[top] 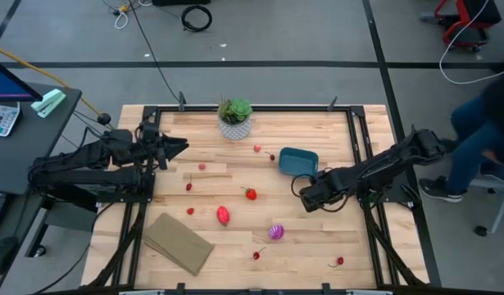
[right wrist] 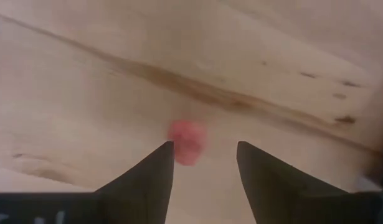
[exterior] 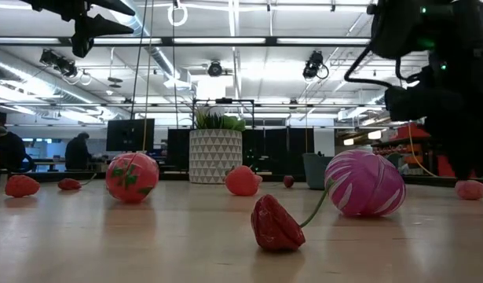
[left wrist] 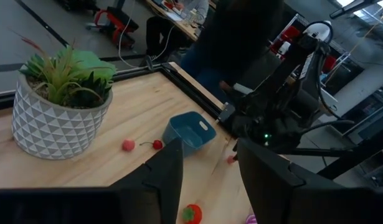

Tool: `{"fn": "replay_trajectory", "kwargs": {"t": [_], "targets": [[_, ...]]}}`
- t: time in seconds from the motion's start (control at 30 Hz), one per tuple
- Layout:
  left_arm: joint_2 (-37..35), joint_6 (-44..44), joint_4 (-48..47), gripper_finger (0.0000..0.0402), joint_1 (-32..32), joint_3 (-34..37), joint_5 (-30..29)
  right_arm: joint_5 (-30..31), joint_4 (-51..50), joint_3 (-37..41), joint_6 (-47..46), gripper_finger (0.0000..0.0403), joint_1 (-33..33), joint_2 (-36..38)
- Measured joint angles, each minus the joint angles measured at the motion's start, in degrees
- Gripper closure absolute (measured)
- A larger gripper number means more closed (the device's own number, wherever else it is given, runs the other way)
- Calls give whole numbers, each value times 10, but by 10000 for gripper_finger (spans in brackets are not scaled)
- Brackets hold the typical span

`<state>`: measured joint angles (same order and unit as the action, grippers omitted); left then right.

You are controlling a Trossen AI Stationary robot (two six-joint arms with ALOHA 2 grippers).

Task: Pick and placing Produce into tupperware
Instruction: Put the bottom pink peach into the blue bin

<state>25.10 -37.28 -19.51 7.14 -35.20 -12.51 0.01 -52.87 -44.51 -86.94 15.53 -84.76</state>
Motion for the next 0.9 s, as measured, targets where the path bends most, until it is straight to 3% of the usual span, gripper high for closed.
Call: {"fn": "replay_trajectory", "kwargs": {"t": [0.57,0.9], "targets": [[0,0,0,253,0,0,0,5,29,-3,0,225,0,-73],[0,0,0,250,0,0,0,27,37,0,-16,310,-1,-38]]}}
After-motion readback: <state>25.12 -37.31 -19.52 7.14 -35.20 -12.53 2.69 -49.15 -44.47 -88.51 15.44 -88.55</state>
